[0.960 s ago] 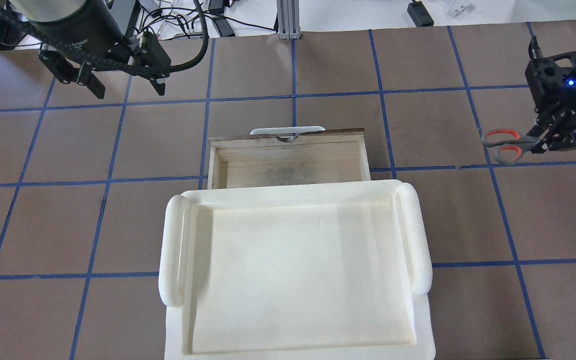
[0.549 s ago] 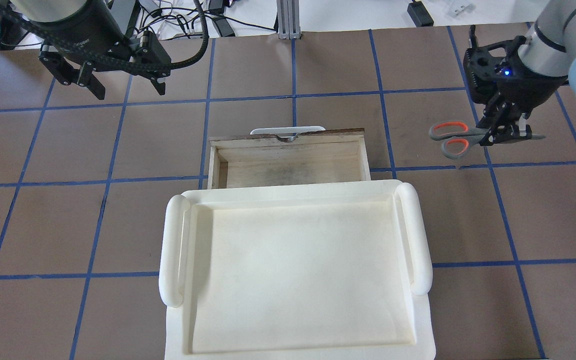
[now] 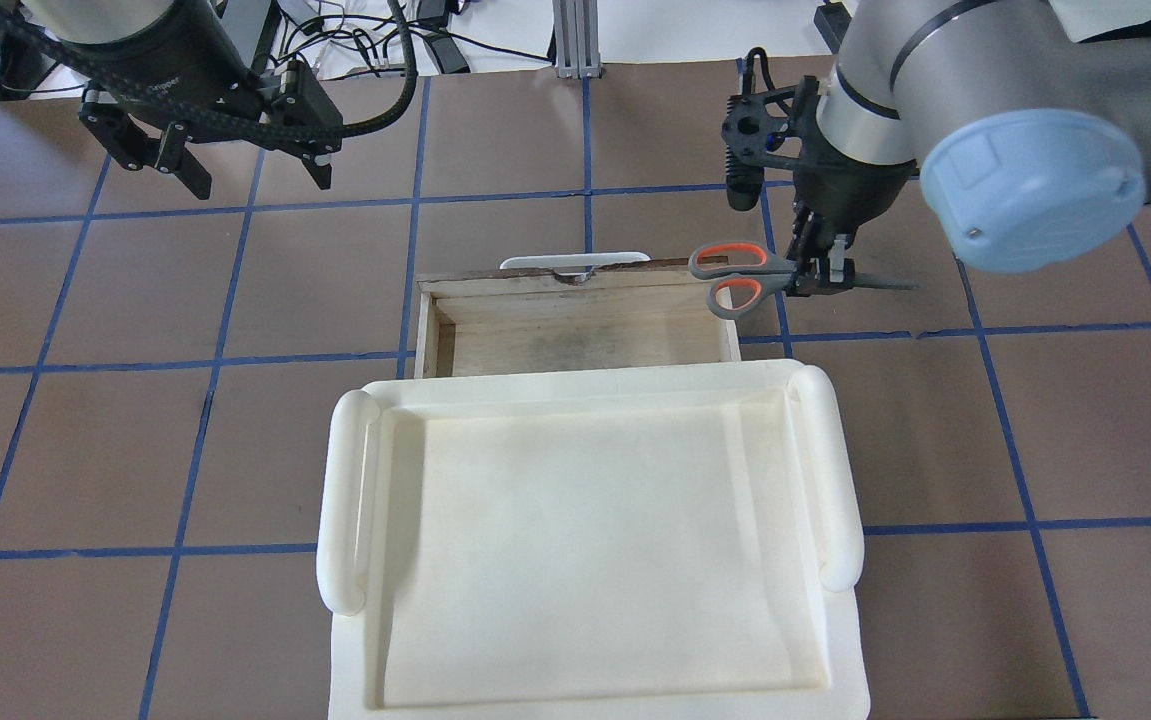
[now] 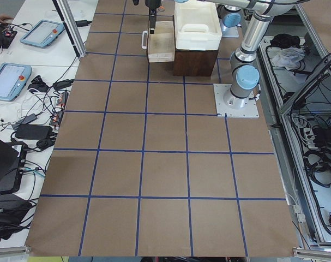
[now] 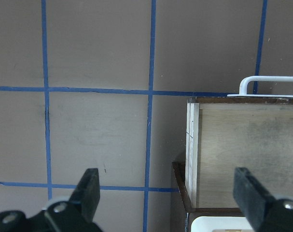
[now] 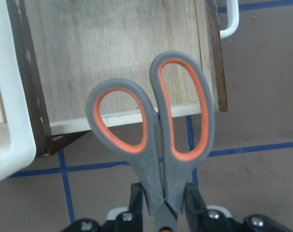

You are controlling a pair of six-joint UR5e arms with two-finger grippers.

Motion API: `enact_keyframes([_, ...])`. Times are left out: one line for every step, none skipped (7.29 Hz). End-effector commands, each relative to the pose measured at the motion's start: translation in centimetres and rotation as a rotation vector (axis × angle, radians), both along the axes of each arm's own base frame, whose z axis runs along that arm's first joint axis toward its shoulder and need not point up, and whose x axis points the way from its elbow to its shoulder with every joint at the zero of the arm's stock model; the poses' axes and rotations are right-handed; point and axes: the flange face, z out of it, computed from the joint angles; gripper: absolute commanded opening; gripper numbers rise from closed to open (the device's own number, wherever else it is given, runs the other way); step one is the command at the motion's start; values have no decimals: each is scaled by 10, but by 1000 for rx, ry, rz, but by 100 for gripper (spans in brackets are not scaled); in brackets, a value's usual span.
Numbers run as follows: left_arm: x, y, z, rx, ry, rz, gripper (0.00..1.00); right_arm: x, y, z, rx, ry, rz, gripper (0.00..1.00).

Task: Put scissors in drawer and close it
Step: 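Lift the scissors with the right gripper and carry them over the drawer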

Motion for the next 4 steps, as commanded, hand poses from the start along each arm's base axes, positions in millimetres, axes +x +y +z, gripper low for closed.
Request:
enact_keyframes([0, 0, 0, 1, 0, 0, 100, 76, 9, -10, -23, -10, 10, 0])
enact_keyframes([0, -1, -1, 2, 2, 0, 100, 104, 15, -24, -16, -5, 51, 0])
enact_keyframes([0, 0, 0, 1, 0, 0, 100, 119, 15, -33, -22, -11, 64, 0])
enact_keyframes([0, -1, -1, 2, 1, -2, 100, 124, 14, -38, -20, -14, 40, 0])
